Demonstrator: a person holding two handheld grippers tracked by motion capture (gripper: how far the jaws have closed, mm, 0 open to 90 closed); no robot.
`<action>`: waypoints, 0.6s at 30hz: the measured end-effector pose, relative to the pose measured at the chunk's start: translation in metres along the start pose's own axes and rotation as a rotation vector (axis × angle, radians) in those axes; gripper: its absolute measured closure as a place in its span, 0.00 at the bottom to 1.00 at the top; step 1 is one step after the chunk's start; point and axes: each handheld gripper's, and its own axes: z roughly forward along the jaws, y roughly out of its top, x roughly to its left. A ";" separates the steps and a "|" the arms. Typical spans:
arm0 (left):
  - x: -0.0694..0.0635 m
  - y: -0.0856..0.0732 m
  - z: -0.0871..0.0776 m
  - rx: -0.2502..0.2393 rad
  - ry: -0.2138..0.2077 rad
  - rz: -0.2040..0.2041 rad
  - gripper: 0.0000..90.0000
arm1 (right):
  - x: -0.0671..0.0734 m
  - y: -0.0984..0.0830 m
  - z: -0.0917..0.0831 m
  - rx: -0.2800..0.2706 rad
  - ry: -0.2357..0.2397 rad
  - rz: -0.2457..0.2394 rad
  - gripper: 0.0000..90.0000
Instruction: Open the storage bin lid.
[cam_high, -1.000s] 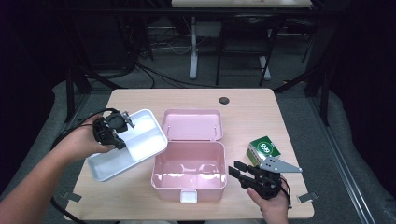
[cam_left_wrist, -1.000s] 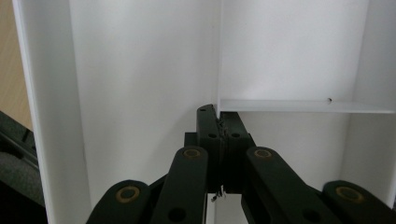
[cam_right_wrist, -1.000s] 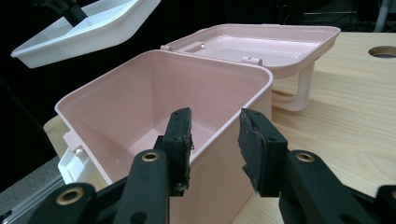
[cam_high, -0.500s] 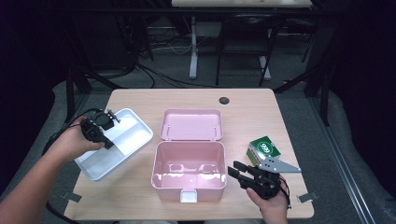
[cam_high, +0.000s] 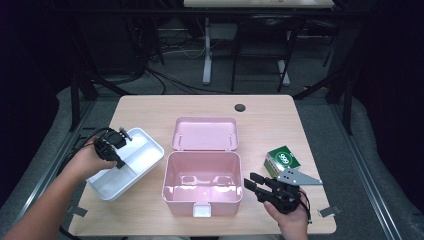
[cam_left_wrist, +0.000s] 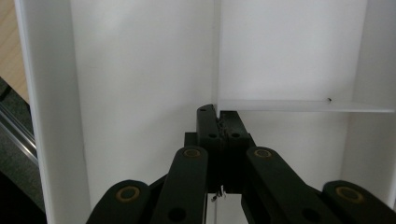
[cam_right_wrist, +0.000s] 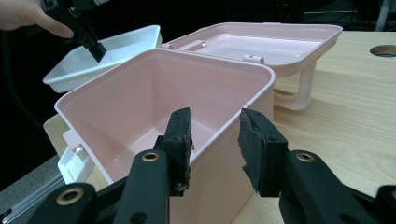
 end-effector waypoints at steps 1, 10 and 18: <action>0.000 0.000 0.004 -0.004 -0.001 -0.010 0.99 | 0.000 0.000 0.000 0.001 0.000 -0.001 0.71; 0.003 -0.002 0.031 0.005 -0.015 -0.049 0.99 | 0.000 0.000 0.000 0.001 -0.002 0.001 0.71; 0.004 -0.004 0.053 0.018 -0.024 -0.068 0.99 | -0.001 -0.001 0.000 0.002 -0.002 0.000 0.71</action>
